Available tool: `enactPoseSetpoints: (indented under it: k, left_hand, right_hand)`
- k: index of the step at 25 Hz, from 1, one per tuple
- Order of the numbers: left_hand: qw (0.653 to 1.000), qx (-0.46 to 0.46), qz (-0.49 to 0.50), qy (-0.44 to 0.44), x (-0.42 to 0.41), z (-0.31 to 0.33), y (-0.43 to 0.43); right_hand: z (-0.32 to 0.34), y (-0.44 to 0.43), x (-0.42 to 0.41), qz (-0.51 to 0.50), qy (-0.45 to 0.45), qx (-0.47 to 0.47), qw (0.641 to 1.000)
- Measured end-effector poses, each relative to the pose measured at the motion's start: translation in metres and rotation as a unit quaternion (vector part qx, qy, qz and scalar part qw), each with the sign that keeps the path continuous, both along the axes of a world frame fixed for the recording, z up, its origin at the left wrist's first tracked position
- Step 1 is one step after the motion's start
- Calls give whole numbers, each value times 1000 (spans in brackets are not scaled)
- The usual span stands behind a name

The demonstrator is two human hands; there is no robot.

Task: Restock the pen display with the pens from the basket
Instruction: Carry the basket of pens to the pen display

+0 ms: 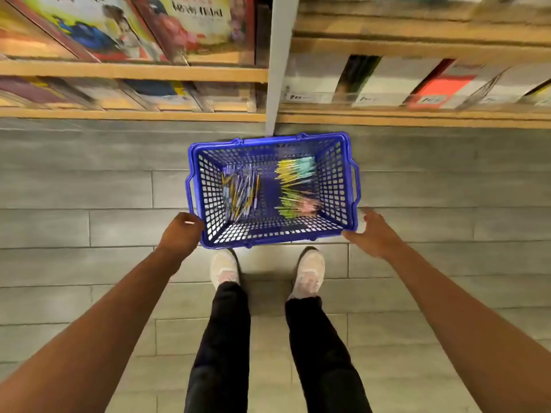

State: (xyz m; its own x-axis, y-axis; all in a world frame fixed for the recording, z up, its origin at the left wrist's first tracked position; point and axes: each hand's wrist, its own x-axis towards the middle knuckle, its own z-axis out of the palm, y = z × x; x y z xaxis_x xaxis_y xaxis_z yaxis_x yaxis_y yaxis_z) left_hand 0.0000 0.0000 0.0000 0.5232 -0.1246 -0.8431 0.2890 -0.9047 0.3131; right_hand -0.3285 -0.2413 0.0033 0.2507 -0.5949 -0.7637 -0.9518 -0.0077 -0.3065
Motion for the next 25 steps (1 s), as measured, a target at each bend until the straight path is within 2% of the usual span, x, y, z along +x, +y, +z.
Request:
enactPoseSetpoints:
  k: [4,10,14,20,25]
  left_hand:
    - [993,67,32,-88,-2,-83,9]
    - [992,-39,71,-94,30,-166,8]
    - [987,-55,105,-107,41,-193,-9]
    - [985,-48,123,-111,43,-183,-11]
    - [985,-49,119,-111,40,-111,-3]
  right_hand:
    - [-89,-19,6,-83,53,-45,994]
    - [-172,-31,10,-244,-11,-147,958]
    - [-195,-45,12,-291,-18,-173,941]
    - [-181,-53,6,-324,-7,-120,938]
    - [-112,-44,0,-341,-36,-94,935]
